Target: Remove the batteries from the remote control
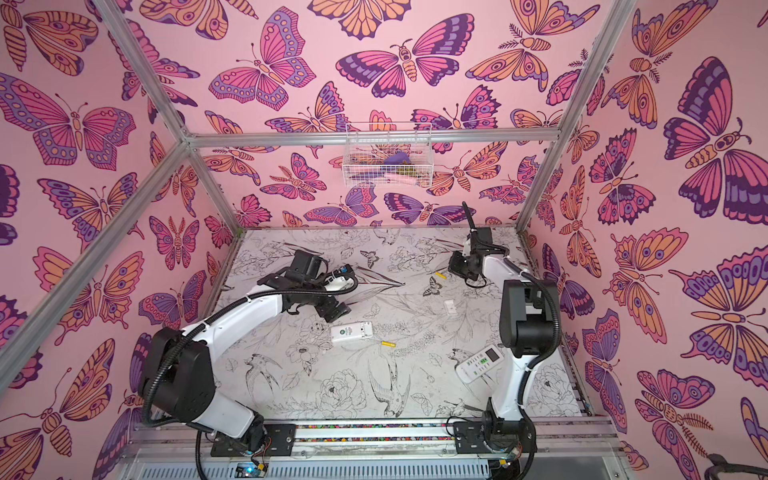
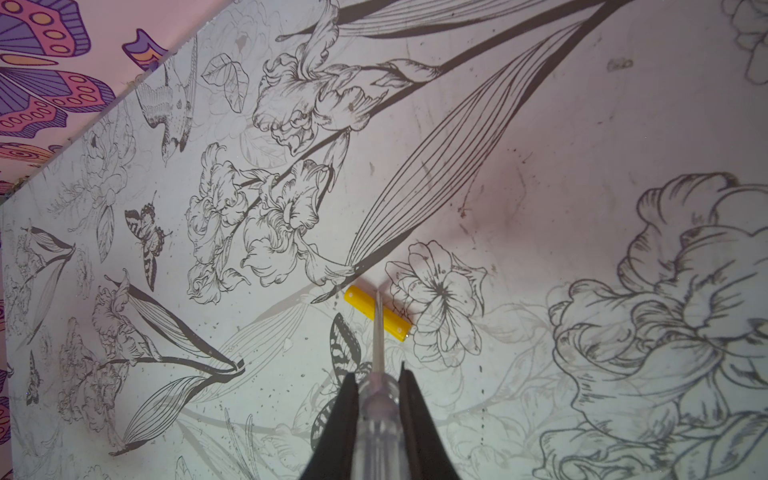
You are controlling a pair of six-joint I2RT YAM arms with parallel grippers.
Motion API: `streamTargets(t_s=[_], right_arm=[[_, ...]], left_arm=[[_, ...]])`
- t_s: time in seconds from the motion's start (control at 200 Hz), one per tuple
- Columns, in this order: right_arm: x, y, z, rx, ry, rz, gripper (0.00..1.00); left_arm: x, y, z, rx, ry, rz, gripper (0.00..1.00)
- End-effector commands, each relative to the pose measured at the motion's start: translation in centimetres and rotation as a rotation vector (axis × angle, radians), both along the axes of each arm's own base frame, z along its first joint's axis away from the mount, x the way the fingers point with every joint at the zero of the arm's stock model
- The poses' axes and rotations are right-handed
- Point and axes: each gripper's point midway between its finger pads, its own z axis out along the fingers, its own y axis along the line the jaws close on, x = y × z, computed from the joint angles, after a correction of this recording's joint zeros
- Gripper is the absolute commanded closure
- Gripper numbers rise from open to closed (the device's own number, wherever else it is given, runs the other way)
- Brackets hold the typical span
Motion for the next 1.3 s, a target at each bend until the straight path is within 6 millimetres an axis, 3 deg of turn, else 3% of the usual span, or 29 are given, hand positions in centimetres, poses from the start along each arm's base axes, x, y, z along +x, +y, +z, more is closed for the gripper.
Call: streamTargets(t_s=[0.0, 0.21, 0.371, 0.586, 0.782, 1.037, 1.298], right_arm=[[-2.6, 0.6, -0.8, 0.018, 0.072, 0.019, 1.00], [-4.5, 2.5, -0.9, 0.110, 0.076, 0.050, 1.00], [-4.7, 2.5, 0.3, 0.113, 0.044, 0.048, 1.00], [-4.3, 2.9, 2.1, 0.144, 0.002, 0.046, 1.00], [-5.2, 2.8, 3.7, 0.141, -0.029, 0.049, 1.00], [-5.9, 2.5, 4.6, 0.131, -0.045, 0.056, 1.00], [-8.6, 3.3, 7.1, 0.207, -0.124, 0.058, 1.00]], left_arm=[[-0.6, 0.2, 0.0, -0.019, 0.011, -0.001, 0.09], [-0.5, 0.2, 0.1, -0.019, 0.006, -0.004, 0.09], [-0.8, 0.2, -0.2, -0.018, 0.007, -0.026, 0.07], [-2.7, -0.1, -2.3, -0.015, 0.049, -0.114, 0.04], [-4.4, 0.0, -4.2, 0.004, 0.079, -0.182, 0.02], [-5.0, -0.1, -5.7, 0.036, 0.100, -0.218, 0.00], [-5.7, -0.6, -7.2, 0.078, 0.124, -0.255, 0.01]])
